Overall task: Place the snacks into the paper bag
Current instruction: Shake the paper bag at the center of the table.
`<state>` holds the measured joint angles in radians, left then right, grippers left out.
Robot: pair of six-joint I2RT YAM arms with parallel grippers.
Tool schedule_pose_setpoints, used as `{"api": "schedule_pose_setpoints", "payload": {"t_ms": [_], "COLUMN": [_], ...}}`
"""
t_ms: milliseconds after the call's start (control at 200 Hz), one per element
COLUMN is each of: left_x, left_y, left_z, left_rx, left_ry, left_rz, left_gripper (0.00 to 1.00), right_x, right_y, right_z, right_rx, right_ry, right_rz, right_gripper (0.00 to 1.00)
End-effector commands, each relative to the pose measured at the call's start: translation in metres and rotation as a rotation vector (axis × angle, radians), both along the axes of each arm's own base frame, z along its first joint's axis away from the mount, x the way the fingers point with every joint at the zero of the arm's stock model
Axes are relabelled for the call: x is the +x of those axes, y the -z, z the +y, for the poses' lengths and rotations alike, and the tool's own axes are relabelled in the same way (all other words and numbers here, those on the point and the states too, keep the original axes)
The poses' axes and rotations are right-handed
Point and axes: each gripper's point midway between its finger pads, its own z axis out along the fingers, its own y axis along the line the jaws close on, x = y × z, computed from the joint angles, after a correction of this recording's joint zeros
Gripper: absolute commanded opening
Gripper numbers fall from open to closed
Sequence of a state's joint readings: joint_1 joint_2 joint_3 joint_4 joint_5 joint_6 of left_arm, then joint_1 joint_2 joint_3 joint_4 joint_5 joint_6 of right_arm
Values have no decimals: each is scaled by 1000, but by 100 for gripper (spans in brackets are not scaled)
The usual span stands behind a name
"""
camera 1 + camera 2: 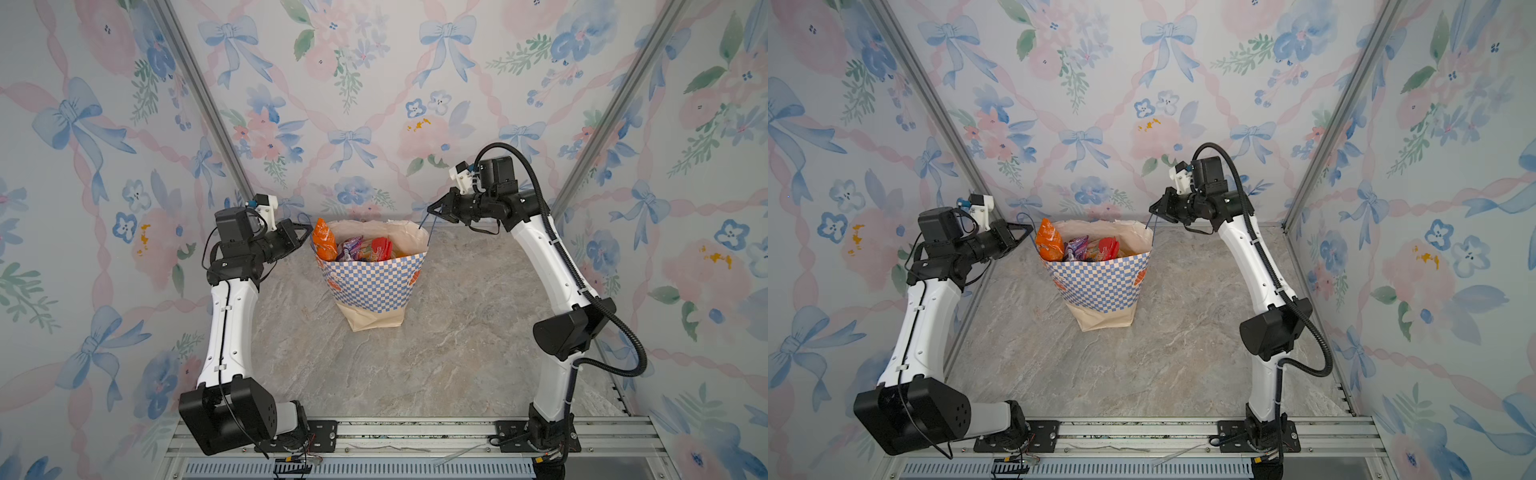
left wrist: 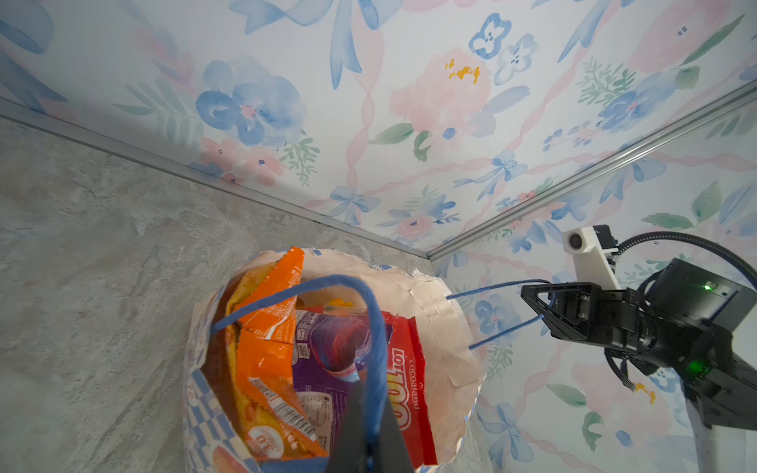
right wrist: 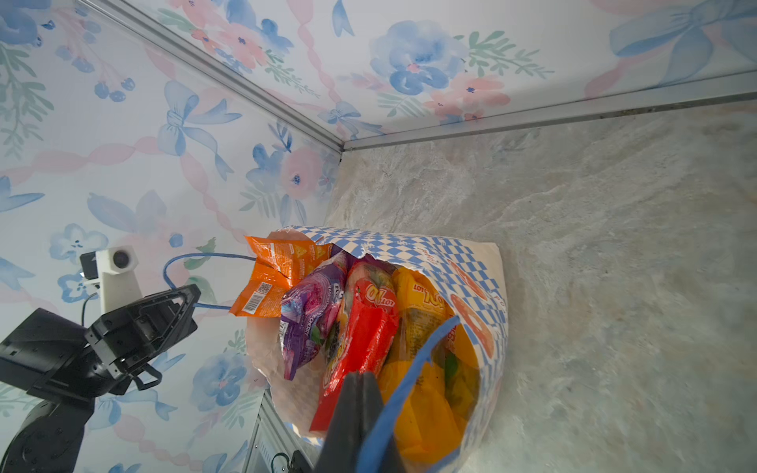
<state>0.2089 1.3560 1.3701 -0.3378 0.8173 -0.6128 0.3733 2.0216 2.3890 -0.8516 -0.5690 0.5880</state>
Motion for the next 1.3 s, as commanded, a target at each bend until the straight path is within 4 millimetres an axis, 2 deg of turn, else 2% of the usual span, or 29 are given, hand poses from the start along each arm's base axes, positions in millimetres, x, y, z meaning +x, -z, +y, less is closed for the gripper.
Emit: {"api": "schedule_pose_setpoints", "payload": {"t_ms": [0, 125, 280, 380, 501, 591, 661, 741, 841, 881, 946, 1006, 1061, 1201, 1246, 1296], "left_x": [2, 12, 13, 8, 4, -8, -22, -29, -14, -14, -25, -31, -25, -4, -2, -2], "left_y": [-63, -73, -108, -115, -129, -145, -149, -129, -98, -101, -119, -126, -109, -35, -31, -45], "left_z": [-32, -67, -104, -115, -116, -123, -134, -148, -152, -157, -165, -165, -160, -159, -161, -162], "left_rx": [-38, -106, -154, -150, -142, -143, -136, -127, -148, -158, -142, -113, -85, -83, -83, -80], "left_ry": [106, 195, 293, 316, 321, 366, 400, 418, 426, 450, 469, 451, 409, 372, 371, 372], "left_rz": [-198, -227, -308, -330, -358, -389, -412, -387, -290, -286, -350, -392, -354, -177, -168, -204], "left_gripper": [0, 0, 0, 0, 0, 0, 0, 0, 0, 0, 0, 0, 0, 0, 0, 0], "right_x": [-7, -12, -29, -40, -49, -54, -55, -50, -41, -44, -59, -68, -69, -51, -50, -56], "right_y": [-61, -80, -95, -103, -124, -141, -147, -142, -133, -140, -156, -159, -146, -81, -75, -82], "right_z": [21, 41, 61, 67, 68, 68, 67, 66, 65, 64, 65, 63, 62, 61, 62, 65], "right_rx": [130, 206, 244, 256, 305, 348, 359, 341, 332, 344, 357, 332, 294, 154, 120, 108], "right_ry": [-62, -105, -178, -209, -239, -258, -253, -236, -224, -231, -259, -258, -243, -195, -203, -224], "right_rz": [-128, -141, -187, -220, -272, -307, -323, -324, -296, -298, -339, -368, -356, -237, -228, -249], "right_gripper": [0, 0, 0, 0, 0, 0, 0, 0, 0, 0, 0, 0, 0, 0, 0, 0]}}
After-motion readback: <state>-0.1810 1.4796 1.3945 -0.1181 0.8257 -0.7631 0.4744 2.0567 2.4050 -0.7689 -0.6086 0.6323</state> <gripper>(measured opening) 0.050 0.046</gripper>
